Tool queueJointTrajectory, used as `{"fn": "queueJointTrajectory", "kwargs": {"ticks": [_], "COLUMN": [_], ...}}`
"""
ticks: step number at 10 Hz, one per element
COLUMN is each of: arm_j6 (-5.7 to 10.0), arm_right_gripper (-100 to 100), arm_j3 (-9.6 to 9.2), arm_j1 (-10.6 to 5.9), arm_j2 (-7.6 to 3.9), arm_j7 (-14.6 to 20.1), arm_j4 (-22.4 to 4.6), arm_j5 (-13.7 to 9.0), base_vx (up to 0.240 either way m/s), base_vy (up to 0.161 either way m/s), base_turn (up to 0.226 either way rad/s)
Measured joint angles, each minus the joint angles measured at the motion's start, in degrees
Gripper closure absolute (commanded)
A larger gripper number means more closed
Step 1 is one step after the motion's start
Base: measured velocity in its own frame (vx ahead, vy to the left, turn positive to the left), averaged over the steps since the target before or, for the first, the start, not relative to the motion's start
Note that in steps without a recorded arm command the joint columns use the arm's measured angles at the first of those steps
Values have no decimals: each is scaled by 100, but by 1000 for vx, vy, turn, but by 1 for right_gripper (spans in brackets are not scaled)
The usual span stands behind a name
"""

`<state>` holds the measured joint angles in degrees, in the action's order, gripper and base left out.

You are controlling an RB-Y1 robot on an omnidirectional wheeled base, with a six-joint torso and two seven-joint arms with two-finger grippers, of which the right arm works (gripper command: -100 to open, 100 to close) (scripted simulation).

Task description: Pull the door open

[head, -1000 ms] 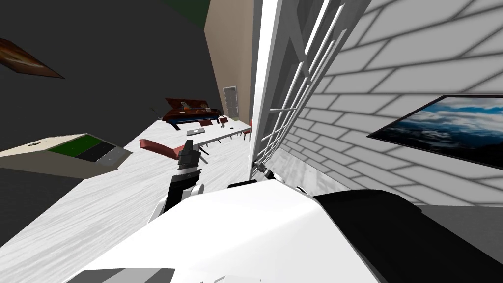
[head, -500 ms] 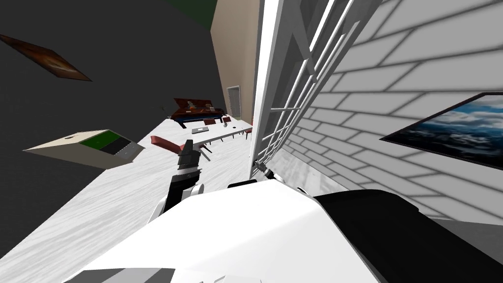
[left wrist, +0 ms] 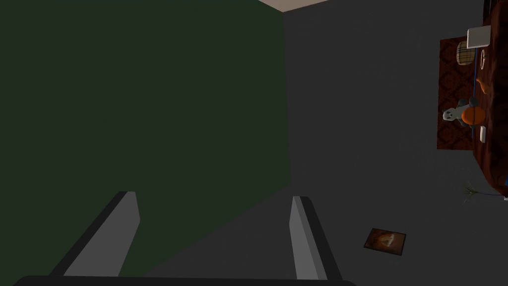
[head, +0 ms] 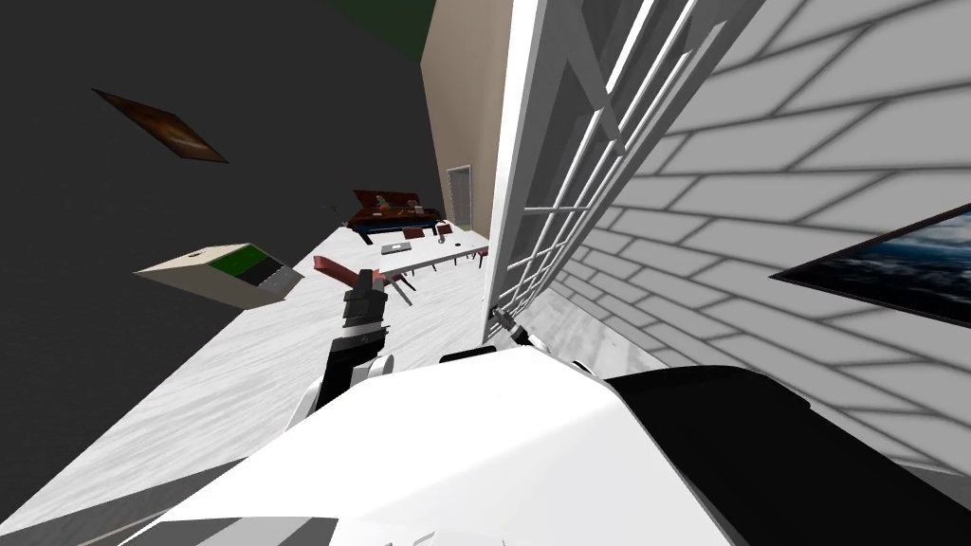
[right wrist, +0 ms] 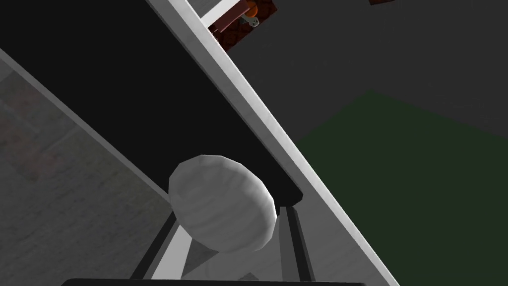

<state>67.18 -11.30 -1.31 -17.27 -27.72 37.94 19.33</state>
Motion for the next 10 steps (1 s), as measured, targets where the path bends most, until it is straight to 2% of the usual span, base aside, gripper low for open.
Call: {"fn": "queueJointTrajectory", "kwargs": {"ticks": [2, 3, 4, 6, 7, 9, 10], "arm_j6": [-114, -126, 20, -29, -144, -142, -163], "arm_right_gripper": [100, 100, 100, 100, 100, 100, 100], "arm_j3": [-6, -5, 12, -15, -28, -16, -19], "arm_j1": [111, 79, -120, -89, 26, 16, 21], "arm_j2": [-28, -30, 23, 15, -13, -18, -11], "arm_j7": [241, 408, 513, 672, 717, 924, 1076], "arm_j4": [195, 162, -207, -93, 157, 118, 158], "arm_j5": [-157, -273, -409, -471, -465, -649, -768], "base_vx": [-74, -93, -51, -5, -34, -83, -61], "base_vy": [-21, -37, -27, 5, -9, -33, -16], "base_turn": [189, 204, 74, -27, 92, 204, 56]}}
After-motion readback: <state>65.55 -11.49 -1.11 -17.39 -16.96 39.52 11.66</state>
